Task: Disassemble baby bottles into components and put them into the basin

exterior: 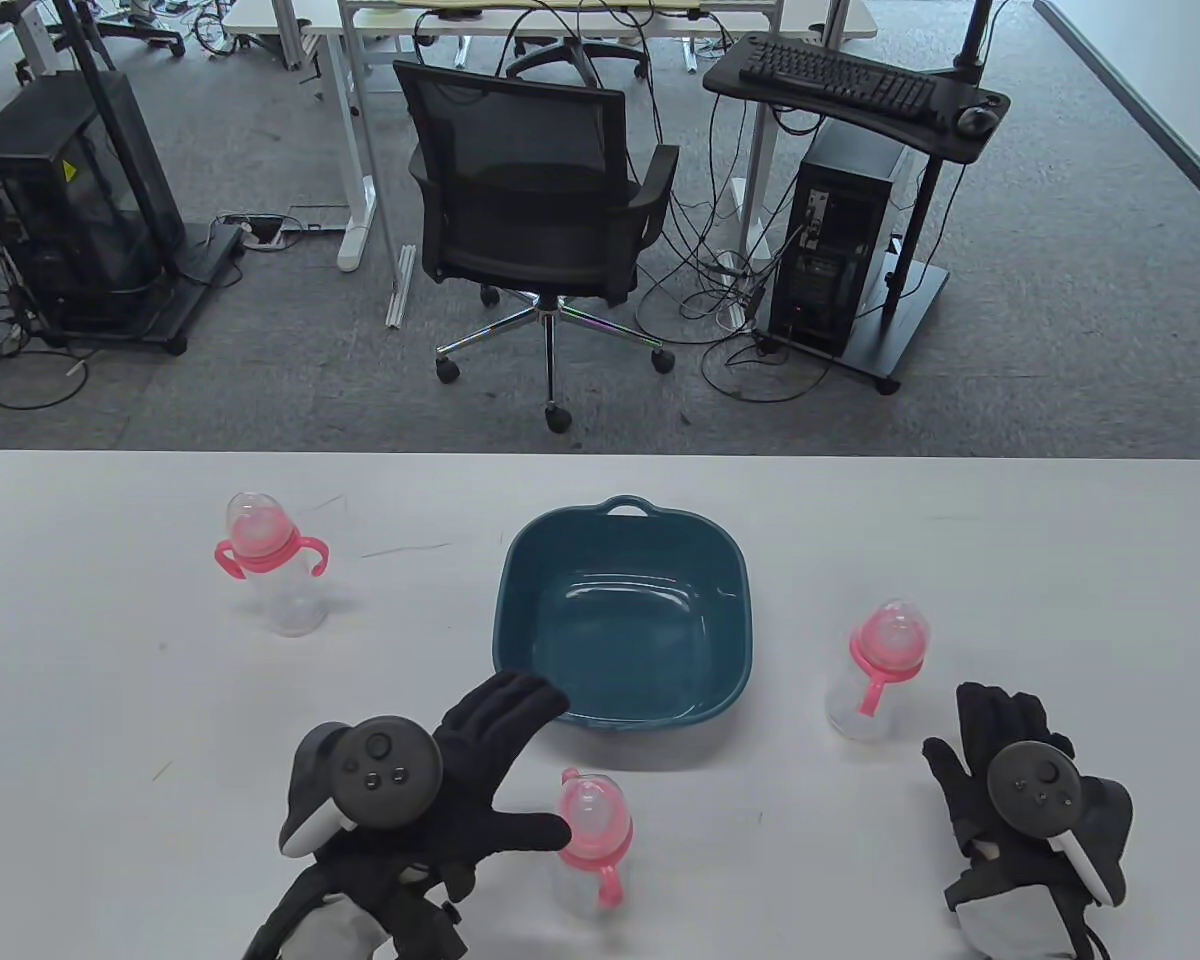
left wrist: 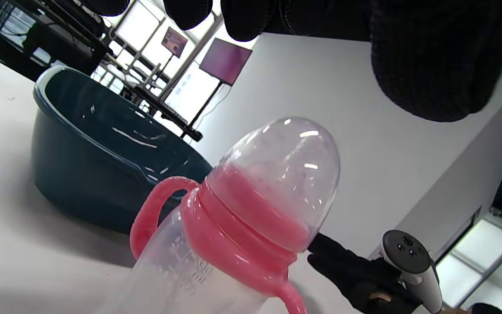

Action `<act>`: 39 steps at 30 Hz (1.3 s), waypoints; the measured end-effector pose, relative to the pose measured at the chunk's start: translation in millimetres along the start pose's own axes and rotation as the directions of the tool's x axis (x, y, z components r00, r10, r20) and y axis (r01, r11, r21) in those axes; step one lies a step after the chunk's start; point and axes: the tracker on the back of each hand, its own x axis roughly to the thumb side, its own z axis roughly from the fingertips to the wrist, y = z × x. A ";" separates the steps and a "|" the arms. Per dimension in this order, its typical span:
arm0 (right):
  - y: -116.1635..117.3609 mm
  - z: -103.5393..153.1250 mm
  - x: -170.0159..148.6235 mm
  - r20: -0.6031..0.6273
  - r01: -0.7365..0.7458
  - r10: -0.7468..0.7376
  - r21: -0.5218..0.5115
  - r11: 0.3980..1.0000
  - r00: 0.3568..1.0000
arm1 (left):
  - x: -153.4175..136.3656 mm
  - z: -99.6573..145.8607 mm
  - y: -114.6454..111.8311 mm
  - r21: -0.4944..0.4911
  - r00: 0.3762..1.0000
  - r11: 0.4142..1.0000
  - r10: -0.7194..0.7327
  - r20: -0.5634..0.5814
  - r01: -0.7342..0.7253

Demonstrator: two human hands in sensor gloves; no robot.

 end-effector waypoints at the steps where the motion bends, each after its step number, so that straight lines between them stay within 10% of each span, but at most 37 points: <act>1: 0.1 -0.1 -0.1 0.000 0.002 -0.002 -0.001 1.000 1.000 | 1.9 -4.1 -4.5 -0.023 1.000 1.000 -0.015 0.003 0.015; 20: -1.1 -0.4 -1.5 -0.002 0.029 -0.029 0.001 1.000 1.000 | 9.7 -30.7 -42.6 -0.154 0.989 0.977 -0.149 0.005 0.148; 39: -32.2 4.8 4.3 0.038 0.114 -0.110 -0.128 0.985 0.993 | 14.4 -20.9 -3.3 0.094 0.999 0.996 -0.003 0.045 -0.001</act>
